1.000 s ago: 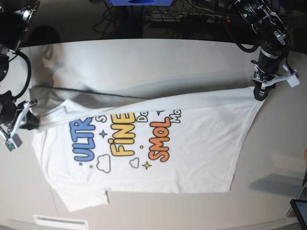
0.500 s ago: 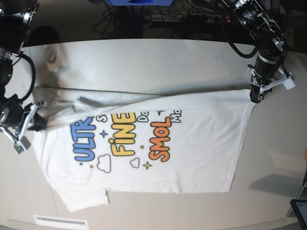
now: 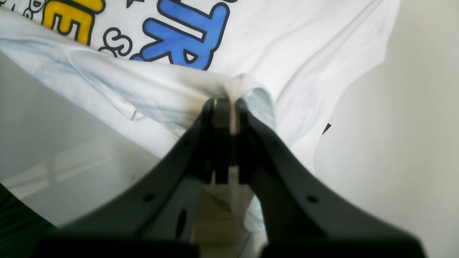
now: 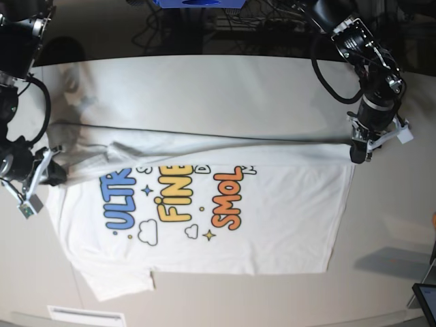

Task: Fold the T-shirt properly
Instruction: 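Lift the shoulders and drag the shirt toward the robot with both grippers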

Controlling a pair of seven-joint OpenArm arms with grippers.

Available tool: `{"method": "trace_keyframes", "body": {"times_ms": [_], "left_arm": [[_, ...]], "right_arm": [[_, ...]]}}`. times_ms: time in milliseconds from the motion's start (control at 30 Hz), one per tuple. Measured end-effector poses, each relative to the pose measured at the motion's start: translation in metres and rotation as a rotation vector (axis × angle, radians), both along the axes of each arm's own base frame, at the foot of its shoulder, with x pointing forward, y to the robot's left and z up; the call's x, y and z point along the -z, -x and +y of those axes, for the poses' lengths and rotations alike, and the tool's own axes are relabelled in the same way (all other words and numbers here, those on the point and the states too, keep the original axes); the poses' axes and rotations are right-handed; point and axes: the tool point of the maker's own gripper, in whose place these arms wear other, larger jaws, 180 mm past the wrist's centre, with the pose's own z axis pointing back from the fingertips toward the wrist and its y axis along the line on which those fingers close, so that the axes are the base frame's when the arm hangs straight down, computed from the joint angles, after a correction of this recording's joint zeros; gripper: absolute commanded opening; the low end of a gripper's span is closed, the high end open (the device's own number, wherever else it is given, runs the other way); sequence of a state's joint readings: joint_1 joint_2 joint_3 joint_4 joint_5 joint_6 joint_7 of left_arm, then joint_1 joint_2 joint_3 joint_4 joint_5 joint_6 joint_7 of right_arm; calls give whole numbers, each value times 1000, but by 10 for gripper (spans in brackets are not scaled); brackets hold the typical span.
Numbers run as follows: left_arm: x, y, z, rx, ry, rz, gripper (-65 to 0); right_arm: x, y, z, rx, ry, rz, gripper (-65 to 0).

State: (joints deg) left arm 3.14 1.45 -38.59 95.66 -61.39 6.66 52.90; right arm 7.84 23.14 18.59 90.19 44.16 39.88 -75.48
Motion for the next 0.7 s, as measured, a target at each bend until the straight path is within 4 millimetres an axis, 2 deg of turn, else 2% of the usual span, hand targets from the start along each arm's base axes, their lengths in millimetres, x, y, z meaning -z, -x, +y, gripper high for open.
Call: {"method": "trace_keyframes", "body": {"times_ms": [133, 300, 400, 533, 700], "left_arm": [[8, -7, -2, -4, 33, 6, -650], [7, -21, -4, -4, 60, -12, -650], [6, -32, -5, -2, 79, -27, -650], [16, -43, -10, -4, 126, -19, -650], [19, -52, -11, -4, 149, -18, -650]], "right_arm": [[-2, -6, -4, 10, 31, -10, -641], [1, -8, -9, 27, 79, 1, -641], [8, -11, -8, 40, 60, 27, -641], [22, -10, -12, 59, 45, 73, -641], [18, -20, -12, 71, 17, 44, -634]]}}
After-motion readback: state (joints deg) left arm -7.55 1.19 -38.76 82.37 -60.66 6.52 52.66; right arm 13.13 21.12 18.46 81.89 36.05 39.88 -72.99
